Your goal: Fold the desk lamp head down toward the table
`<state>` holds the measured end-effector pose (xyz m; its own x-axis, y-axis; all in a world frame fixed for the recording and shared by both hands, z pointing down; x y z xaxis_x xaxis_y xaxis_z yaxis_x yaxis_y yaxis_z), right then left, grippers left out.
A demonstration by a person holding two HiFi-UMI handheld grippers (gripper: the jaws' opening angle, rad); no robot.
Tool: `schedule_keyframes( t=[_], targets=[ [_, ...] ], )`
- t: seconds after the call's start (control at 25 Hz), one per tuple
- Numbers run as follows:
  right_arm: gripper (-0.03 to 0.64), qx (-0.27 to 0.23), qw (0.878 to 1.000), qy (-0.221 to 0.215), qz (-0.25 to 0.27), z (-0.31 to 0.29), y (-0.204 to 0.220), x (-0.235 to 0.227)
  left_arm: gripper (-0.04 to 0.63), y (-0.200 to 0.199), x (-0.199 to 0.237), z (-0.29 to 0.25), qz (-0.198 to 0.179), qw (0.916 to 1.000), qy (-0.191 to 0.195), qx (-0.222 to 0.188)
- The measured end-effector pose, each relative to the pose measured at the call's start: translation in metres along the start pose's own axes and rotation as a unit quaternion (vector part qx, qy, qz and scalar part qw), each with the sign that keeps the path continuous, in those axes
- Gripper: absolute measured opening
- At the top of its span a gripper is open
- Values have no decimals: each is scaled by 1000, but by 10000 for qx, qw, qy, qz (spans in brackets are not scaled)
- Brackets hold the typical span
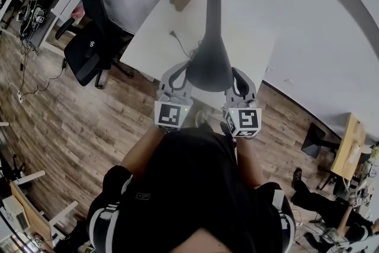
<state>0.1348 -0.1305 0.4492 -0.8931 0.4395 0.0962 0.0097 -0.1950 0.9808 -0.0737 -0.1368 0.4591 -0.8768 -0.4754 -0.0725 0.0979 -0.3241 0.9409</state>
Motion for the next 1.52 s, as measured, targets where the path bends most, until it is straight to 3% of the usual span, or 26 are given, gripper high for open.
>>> schedule_keyframes(
  t=[0.2, 0.36, 0.52, 0.8, 0.84, 1.16, 1.28, 1.4, 1.52],
  targets=[
    [110, 154, 9936, -303, 1078, 12, -20, 7, 35, -4, 0, 1, 37, 10000, 51, -9],
    [112, 318, 9656, -772, 2463, 14, -35, 14, 35, -2, 2, 1, -54, 9999, 144, 5],
    [114, 370, 9430, -987, 3156, 15, -47, 24, 35, -3, 2, 1, -160, 9996, 226, 75],
    [85, 363, 9245, -1228, 3591, 10, -48, 34, 35, -2, 3, 1, -18, 9998, 178, 14],
    [61, 378, 9241, -1233, 3597, 10, -48, 35, 35, -1, 3, 2, -19, 9998, 184, 29],
    [63, 452, 9242, -1271, 3574, 7, -45, 35, 37, 4, 8, 2, -31, 9990, 406, 169],
    [61, 459, 9261, -1246, 3531, 5, -43, 34, 49, 2, 11, 6, -372, 9969, 596, 364],
    [63, 478, 9257, -1233, 3543, 4, -40, 35, 146, -8, 9, 15, -825, 9924, 800, 448],
    [63, 487, 9253, -1200, 3564, 6, -39, 36, 179, -26, 0, 25, -1426, 9837, 1056, 291]
  ],
)
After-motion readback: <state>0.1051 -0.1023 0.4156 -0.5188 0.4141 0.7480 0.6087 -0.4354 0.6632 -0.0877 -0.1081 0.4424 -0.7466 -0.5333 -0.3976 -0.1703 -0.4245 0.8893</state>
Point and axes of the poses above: the fingertips, and each gripper's own axes: z backward along the fingers, x to its left, y out of its underside, the point moved 10 cm from there along z, backward along the fingers, and after that the axes turned 15 degrees about -x, right-handed, at the moved point
